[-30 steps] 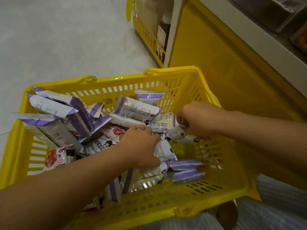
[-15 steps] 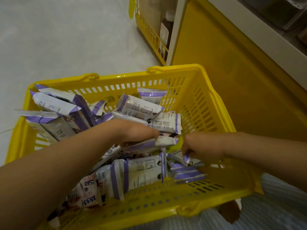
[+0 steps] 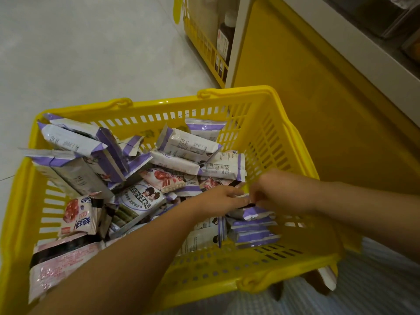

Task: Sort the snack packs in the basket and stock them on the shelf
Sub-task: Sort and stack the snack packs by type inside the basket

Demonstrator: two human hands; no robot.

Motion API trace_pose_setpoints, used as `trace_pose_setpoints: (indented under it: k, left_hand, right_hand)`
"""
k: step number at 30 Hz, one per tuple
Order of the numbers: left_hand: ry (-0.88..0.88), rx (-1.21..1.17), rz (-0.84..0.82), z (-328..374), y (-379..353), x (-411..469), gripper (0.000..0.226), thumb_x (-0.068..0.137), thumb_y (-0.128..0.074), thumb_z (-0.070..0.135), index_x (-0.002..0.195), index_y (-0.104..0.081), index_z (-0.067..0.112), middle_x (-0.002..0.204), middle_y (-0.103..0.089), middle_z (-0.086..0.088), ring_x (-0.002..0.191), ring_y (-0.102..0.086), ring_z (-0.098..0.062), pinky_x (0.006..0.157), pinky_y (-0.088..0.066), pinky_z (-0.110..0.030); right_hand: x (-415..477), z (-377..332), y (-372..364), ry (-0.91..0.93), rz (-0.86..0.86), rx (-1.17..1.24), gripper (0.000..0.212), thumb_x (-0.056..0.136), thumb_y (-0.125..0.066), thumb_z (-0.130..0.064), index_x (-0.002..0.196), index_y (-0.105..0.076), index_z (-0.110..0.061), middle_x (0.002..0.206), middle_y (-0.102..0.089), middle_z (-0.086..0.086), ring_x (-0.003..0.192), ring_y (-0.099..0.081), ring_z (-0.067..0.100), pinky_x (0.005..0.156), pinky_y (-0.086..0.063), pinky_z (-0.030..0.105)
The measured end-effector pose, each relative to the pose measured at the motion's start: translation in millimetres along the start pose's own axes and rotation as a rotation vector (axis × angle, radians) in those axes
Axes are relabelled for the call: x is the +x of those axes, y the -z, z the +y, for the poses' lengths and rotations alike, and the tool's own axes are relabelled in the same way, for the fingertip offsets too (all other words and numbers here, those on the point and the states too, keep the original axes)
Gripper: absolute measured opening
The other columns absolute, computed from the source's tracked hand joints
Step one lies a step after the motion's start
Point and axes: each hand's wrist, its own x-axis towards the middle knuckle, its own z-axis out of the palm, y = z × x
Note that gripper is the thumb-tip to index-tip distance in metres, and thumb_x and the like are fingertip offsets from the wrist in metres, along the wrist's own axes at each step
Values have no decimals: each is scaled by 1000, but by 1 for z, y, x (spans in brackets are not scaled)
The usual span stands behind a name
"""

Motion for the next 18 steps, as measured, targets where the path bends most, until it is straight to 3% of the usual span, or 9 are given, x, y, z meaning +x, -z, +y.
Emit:
trace_pose_setpoints:
  k: [2,4,7,9,12,15,18]
  left_hand:
    - [-12,-37,-6,-2,3,-2,42,96,-54,42,133,-57,24,130,-57,10,110,-55,-8,87,-39,-25]
    - [7,-66,38,-2,10,-2,36,97,-54,27,132,-58,21,116,-59,7,96,-56,-8,83,-42,-26]
    - [-19,93,257,-2,26,-2,26,98,-52,20,122,-63,19,104,-67,-3,81,-62,-17,71,-52,-30]
    - [-51,359,413,-5,33,-3,28,100,-45,18,124,-60,19,113,-67,-5,91,-64,-19,80,-55,-35]
    - [-59,735,399,-17,29,-2,41,96,-49,14,136,-50,23,130,-59,-6,110,-59,-23,94,-49,-39]
    - [-71,1033,362,-32,20,3,53,94,-52,30,145,-35,26,151,-36,-1,134,-38,-23,111,-27,-39]
    - [-24,1143,365,-39,18,11,54,97,-47,36,147,-28,25,156,-24,-5,140,-27,-27,114,-16,-42]
  right_hand:
    - [6,0,0,-29,36,-79,35,91,-60,-23,125,-55,-19,120,-55,3,108,-55,21,84,-48,31]
    - [13,-1,-10,-47,-87,-132,46,95,-54,-29,137,-43,-17,134,-46,6,117,-50,25,92,-46,35]
    - [21,-3,-25,-32,-201,-184,46,99,-46,-32,141,-38,-14,141,-43,10,122,-47,28,94,-42,35]
    - [27,-3,-22,-23,-232,-146,49,96,-51,-35,138,-40,-12,137,-46,11,119,-50,28,92,-43,33]
    - [40,3,-3,-66,-299,-28,66,87,-63,-46,139,-41,-12,135,-52,8,116,-53,25,96,-46,37]
    - [51,7,19,-103,-366,28,81,81,-69,-50,146,-36,-15,144,-45,3,125,-47,22,102,-40,35]
    - [63,11,32,-126,-476,150,63,84,-65,-48,136,-51,-15,137,-53,1,119,-54,21,103,-42,35]
